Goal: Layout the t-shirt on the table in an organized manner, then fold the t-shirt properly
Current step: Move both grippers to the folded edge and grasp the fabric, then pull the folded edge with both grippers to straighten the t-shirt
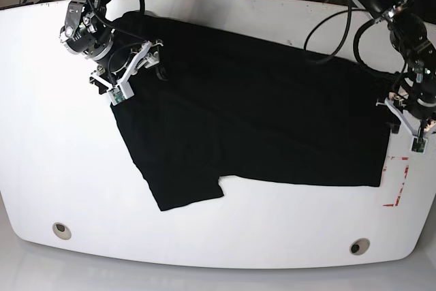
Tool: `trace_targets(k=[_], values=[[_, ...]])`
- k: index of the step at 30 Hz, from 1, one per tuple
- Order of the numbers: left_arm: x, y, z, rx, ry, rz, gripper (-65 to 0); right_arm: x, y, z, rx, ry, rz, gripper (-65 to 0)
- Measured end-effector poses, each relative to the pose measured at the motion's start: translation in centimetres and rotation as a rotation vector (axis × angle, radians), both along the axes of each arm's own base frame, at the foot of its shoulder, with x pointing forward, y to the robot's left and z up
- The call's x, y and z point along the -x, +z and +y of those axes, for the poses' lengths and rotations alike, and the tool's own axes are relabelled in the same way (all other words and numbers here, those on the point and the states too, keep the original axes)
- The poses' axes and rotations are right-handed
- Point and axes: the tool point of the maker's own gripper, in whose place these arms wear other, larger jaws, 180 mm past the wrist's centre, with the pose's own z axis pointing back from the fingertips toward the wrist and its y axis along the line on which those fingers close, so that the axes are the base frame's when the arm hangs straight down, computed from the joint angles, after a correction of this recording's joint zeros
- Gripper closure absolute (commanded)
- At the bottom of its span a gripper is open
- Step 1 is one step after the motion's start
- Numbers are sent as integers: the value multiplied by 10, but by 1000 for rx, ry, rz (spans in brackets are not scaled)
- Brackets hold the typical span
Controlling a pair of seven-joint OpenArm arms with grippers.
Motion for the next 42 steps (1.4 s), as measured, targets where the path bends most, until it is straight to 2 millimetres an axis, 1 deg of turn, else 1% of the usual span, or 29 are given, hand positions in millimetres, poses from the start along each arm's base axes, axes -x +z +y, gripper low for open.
trace_targets(k=[3,6,11,12,14,20,25,27,31,34,36,42], values=[[-14,-15,3,47,15,42,-358,1,-1,-1,3,-3,4,-510],[-29,-26,-6,102,-8,60,-371,1,-1,-1,1,-3,4,-510],[-46,-44,-25,160,-56,103,-449,2,-2,0,0,-1,7,-510],[-47,-49,-29,173,-64,114,-469,2,-2,0,0,-2,7,-510],[-50,-57,-35,194,-77,126,-490,1,-2,-1,0,-2,6,-510],[-48,-74,-46,211,-105,172,-492,1,-1,-1,-1,-2,5,-510],[-49,-79,-52,219,-121,180,-492,0,-1,0,-2,-1,3,-510],[-48,-85,-54,224,-127,195,-492,0,-1,0,-2,-1,2,-510],[-40,-104,-57,251,-126,247,-490,0,-1,0,-2,-2,3,-510],[-35,-115,-59,267,-125,264,-467,0,-1,0,-1,-2,3,-510],[-35,-119,-60,279,-128,261,-449,0,-1,0,-2,-2,2,-510],[-32,-126,-55,290,-125,272,-390,0,-1,-1,-1,-2,3,-510]])
